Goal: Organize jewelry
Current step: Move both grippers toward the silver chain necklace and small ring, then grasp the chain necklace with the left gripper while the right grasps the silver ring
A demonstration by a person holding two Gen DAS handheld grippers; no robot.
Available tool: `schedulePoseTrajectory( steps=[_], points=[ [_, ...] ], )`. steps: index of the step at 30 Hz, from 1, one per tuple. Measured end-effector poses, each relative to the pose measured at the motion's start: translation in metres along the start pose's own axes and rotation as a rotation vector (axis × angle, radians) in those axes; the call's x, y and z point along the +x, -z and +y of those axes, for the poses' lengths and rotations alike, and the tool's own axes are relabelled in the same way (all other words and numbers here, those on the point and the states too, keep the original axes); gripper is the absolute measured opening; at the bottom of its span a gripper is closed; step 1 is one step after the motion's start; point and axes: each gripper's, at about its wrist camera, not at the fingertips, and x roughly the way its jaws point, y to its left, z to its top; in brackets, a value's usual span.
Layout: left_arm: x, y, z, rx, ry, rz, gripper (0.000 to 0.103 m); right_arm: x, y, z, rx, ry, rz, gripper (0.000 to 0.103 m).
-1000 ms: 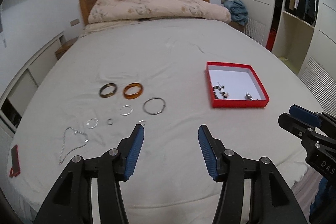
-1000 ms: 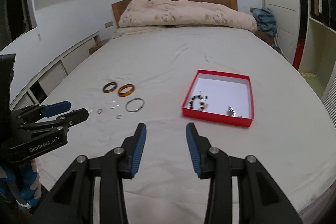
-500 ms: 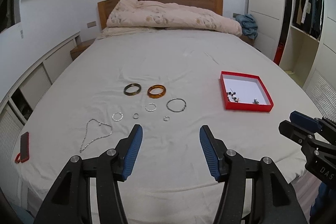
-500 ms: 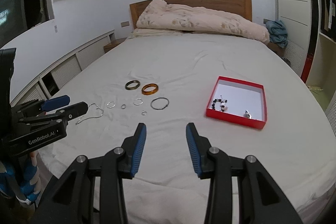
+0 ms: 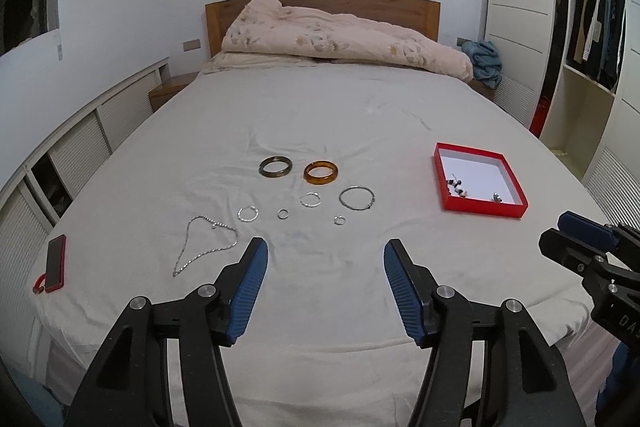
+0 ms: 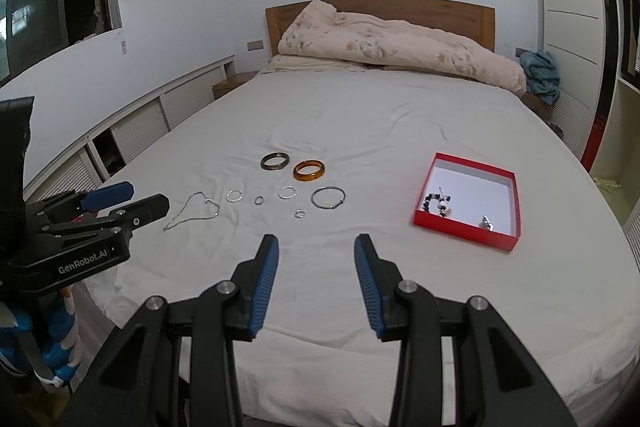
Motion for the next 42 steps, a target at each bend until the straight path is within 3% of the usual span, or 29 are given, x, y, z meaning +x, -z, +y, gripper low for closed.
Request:
schedulePoseTrajectory(
  steps=[9, 23, 29, 42],
  points=[
    [0.023, 0.028, 0.053, -0.054, -0.053, 0.043, 0.060, 0.027, 0.000, 0.017, -0.018, -0.016, 0.045, 0.038],
    [0.086, 0.060, 0.161, -0.076, -0.069, 0.127, 0.065, 0.121, 0.001, 0.039, -0.021, -0.068, 0.165, 0.038],
    [0.134, 0.057, 0.177, -0.053, -0.032, 0.173, 0.072, 0.165, 0.003, 0.041, -0.012, -0.079, 0.220, 0.038],
    [0.231, 0.046, 0.198, 0.009, -0.014, 0.246, 0.072, 0.284, 0.005, 0.031, 0.018, -0.098, 0.290, 0.042]
  ],
)
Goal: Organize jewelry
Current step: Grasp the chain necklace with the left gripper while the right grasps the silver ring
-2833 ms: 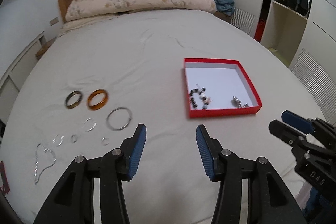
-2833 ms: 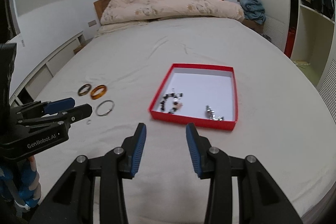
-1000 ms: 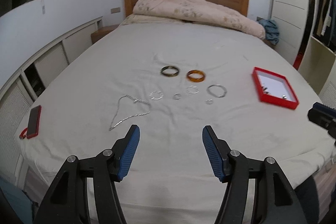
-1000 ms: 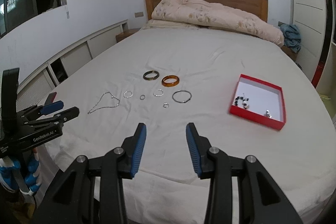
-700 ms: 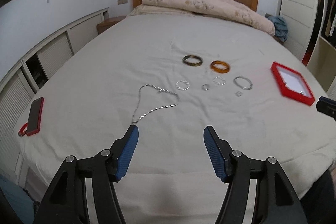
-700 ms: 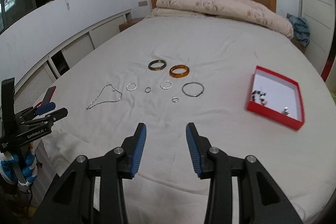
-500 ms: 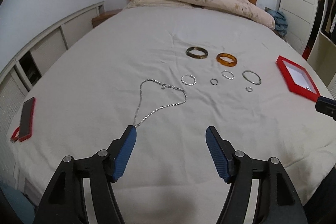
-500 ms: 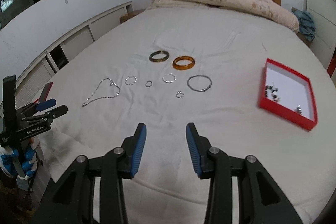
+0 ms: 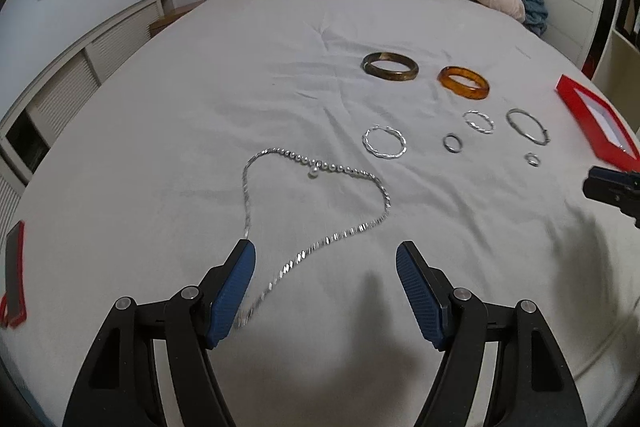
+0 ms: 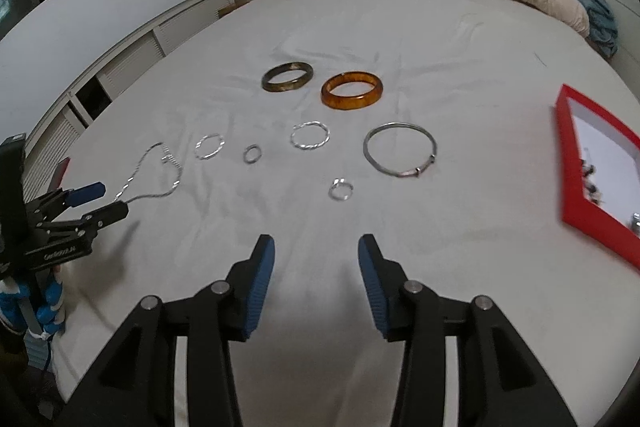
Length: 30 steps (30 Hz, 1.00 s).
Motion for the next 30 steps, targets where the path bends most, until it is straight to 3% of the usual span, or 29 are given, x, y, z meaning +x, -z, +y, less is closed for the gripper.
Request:
schedulePoseTrajectory(
  steps=[9, 19, 22, 27, 30],
  points=[
    [0.039, -0.006, 0.011, 0.013, 0.030, 0.060, 0.065, 0.055, -0.021, -0.022, 0.028, 0.015, 0.016, 0.042],
    [0.040, -0.005, -0.009, 0.110, 0.130, 0.091, 0.049, 0.070, -0.023, -0.024, 0.001, -0.007, -0.007, 0.042],
    [0.044, -0.009, -0.014, 0.112, 0.149, 0.104, 0.039, 0.071, -0.023, -0.026, -0.005, -0.021, -0.012, 0.042],
    [0.054, -0.019, -0.034, 0.144, 0.184, 0.135, 0.001, 0.076, -0.023, -0.028, -0.016, -0.040, -0.018, 0.041],
    [0.059, -0.025, -0.046, 0.155, 0.182, 0.136, 0.000, 0.077, -0.023, -0.029, -0.026, -0.049, -0.019, 0.033]
  ],
)
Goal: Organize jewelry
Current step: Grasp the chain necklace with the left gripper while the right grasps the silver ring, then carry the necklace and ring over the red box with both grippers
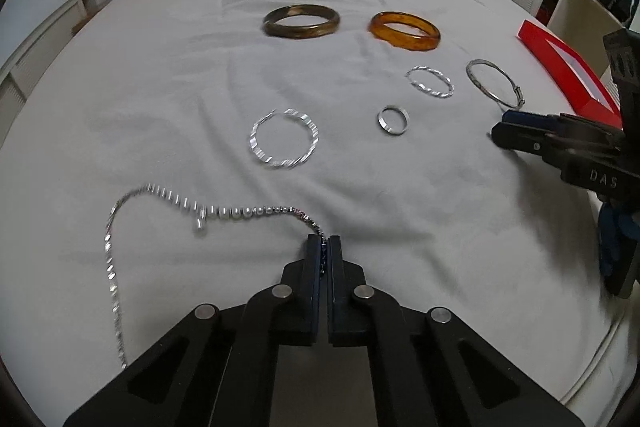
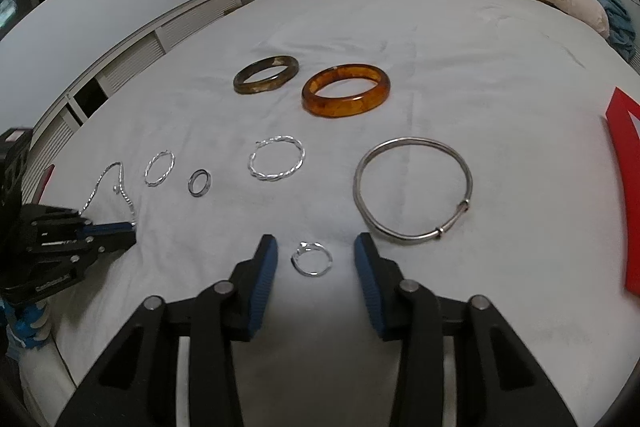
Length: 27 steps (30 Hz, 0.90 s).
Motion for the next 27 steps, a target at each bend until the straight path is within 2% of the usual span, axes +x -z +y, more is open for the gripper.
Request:
schedulePoseTrajectory(
  steps=[3, 8, 16, 22, 27],
  points=[
    [0.000, -0.003, 0.001, -0.039, 0.011, -0.009, 0.000, 0.001, 0.000, -0.002, 0.002, -0.012, 0.003, 0.020],
    [-0.007, -0.001, 0.008, -0.159, 0.086, -0.026, 0.002, -0.001, 0.002, 0.001, -0.024, -0.018, 0.007, 0.019],
    [-0.034, -0.007, -0.009, -0.253, 0.177, -0.099, 0.002, -0.021, 0.001, 0.005, -0.021, -0.028, -0.008, 0.019],
    [-0.069, -0.016, -0.019, -0.295, 0.211, -0.171, 0.002, -0.058, -0.004, 0.014, -0.026, -0.036, -0.056, 0.019],
    [-0.102, -0.024, -0.032, -0.289, 0.220, -0.226, 0.002, -0.099, -0.007, 0.019, -0.032, -0.027, -0.106, 0.019]
  ],
)
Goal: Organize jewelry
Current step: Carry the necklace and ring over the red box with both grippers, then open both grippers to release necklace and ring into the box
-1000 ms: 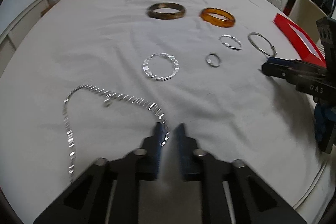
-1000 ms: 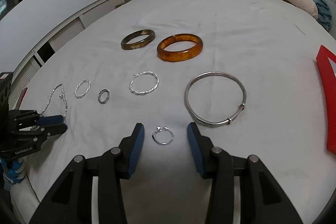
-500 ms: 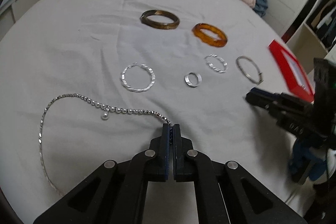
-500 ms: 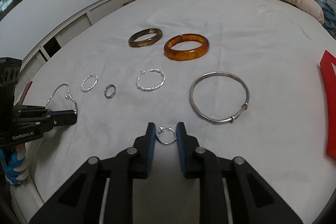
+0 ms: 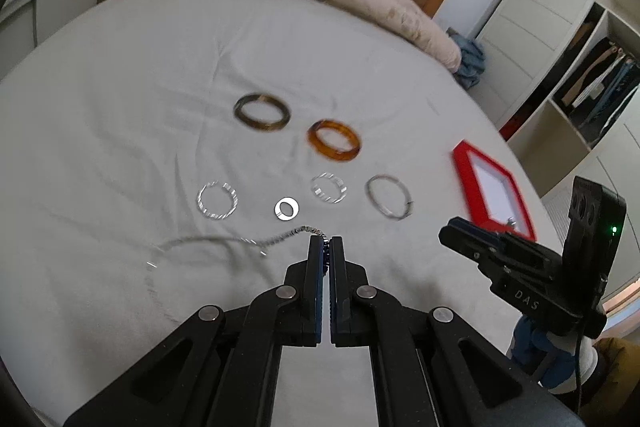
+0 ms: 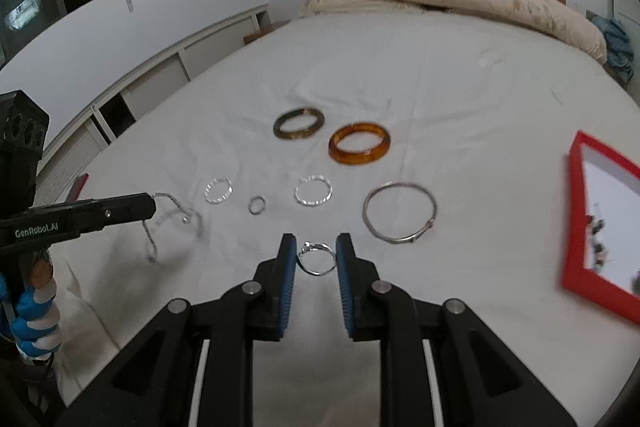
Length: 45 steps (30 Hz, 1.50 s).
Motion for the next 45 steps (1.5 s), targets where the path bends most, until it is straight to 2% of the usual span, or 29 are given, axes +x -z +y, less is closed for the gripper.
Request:
schedulePoseTrajectory(
  steps=[5, 11, 17, 23, 31, 36, 40, 45],
  points=[
    [-0.022, -0.012, -0.036, 0.040, 0.031, -0.046, 0.002, -0.046, -0.003, -0.007, 0.006, 0.032, -0.049, 0.019],
    [-0.030, -0.022, -0.092, 0.098, 0.093, -0.077, 0.002, -0.110, 0.005, -0.038, 0.055, 0.103, -0.099, 0.019],
    [-0.016, -0.031, -0.151, 0.138, 0.157, -0.066, 0.002, -0.158, 0.019, -0.081, 0.110, 0.176, -0.118, 0.019],
    [0.023, -0.057, -0.216, 0.183, 0.218, -0.047, 0.002, -0.179, 0.024, -0.138, 0.156, 0.230, -0.134, 0.019],
    [0.089, -0.110, -0.304, 0.265, 0.283, -0.050, 0.002, -0.177, 0.005, -0.219, 0.205, 0.284, -0.173, 0.019],
    [0.135, -0.126, -0.335, 0.288, 0.291, -0.036, 0.002, -0.158, -0.003, -0.264, 0.234, 0.304, -0.172, 0.019],
    [0.185, -0.122, -0.341, 0.284, 0.264, 0.020, 0.002, -0.132, 0.002, -0.292, 0.255, 0.316, -0.141, 0.019],
    [0.256, -0.095, -0.326, 0.262, 0.176, 0.150, 0.002, -0.095, 0.019, -0.317, 0.277, 0.317, -0.060, 0.019]
  ],
)
